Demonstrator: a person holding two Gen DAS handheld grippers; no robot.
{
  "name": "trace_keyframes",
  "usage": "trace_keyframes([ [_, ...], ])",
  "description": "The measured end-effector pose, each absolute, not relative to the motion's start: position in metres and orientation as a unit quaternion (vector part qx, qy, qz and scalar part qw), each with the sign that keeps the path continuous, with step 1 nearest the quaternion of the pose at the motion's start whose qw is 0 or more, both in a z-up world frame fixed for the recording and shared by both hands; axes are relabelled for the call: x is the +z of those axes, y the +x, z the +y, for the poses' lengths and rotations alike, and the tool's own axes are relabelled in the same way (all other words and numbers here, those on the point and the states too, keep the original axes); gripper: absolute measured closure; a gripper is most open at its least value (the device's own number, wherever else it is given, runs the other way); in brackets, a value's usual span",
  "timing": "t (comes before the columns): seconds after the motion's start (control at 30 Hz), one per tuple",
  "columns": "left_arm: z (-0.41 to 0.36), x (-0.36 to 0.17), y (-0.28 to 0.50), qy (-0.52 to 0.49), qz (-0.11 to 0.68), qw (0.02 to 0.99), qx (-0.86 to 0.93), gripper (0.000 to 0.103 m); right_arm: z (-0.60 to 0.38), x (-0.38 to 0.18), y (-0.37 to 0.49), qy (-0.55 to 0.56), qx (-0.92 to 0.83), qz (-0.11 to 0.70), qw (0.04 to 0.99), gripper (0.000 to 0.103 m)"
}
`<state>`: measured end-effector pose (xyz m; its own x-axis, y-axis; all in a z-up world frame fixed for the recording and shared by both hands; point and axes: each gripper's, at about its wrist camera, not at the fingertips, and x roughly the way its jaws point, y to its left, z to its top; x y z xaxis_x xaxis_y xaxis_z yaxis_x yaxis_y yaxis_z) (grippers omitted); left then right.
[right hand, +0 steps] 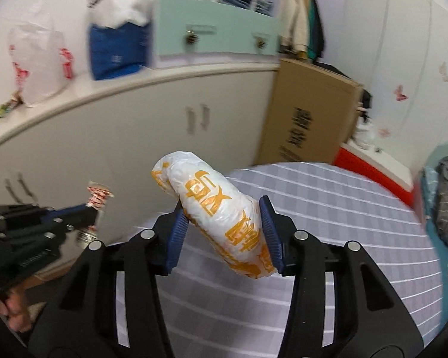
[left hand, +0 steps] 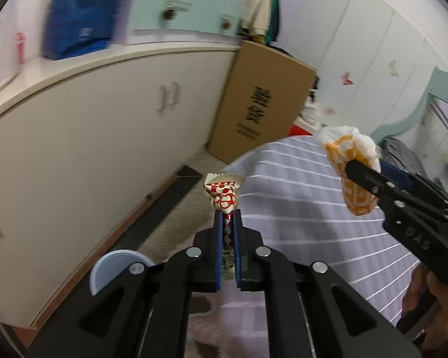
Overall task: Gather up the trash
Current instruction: 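Carry both items over the bin and open the right gripper, then open the left gripper over the bin to drop the striped wrapper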
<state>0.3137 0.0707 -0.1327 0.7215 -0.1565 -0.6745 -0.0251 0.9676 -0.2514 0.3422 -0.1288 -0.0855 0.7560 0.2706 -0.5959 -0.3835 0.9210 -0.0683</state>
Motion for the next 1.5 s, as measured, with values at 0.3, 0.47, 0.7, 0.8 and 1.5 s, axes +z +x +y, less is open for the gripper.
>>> trace_keyframes([
  [0.3, 0.176, -0.174, 0.253, -0.142, 0.385, 0.910, 0.054, 0.097, -0.007, -0.121, 0.298, -0.045, 0.285, 0.318, 0.903, 0.057],
  [0.47, 0.225, -0.210, 0.236, -0.160, 0.403, 0.896, 0.097, 0.097, 0.058, -0.169, 0.281, -0.062, 0.320, 0.346, 0.880, 0.057],
  [0.7, 0.255, -0.267, 0.243, -0.183, 0.443, 0.870, 0.115, 0.097, 0.094, -0.242, 0.282, -0.060, 0.310, 0.397, 0.862, 0.056],
  [0.8, 0.259, -0.289, 0.252, -0.182, 0.459, 0.862, 0.119, 0.097, 0.101, -0.269, 0.292, -0.051, 0.300, 0.420, 0.855, 0.056],
  [1.5, 0.264, -0.379, 0.306, -0.163, 0.525, 0.823, 0.143, 0.097, 0.113, -0.376, 0.354, 0.022, 0.267, 0.484, 0.833, 0.032],
])
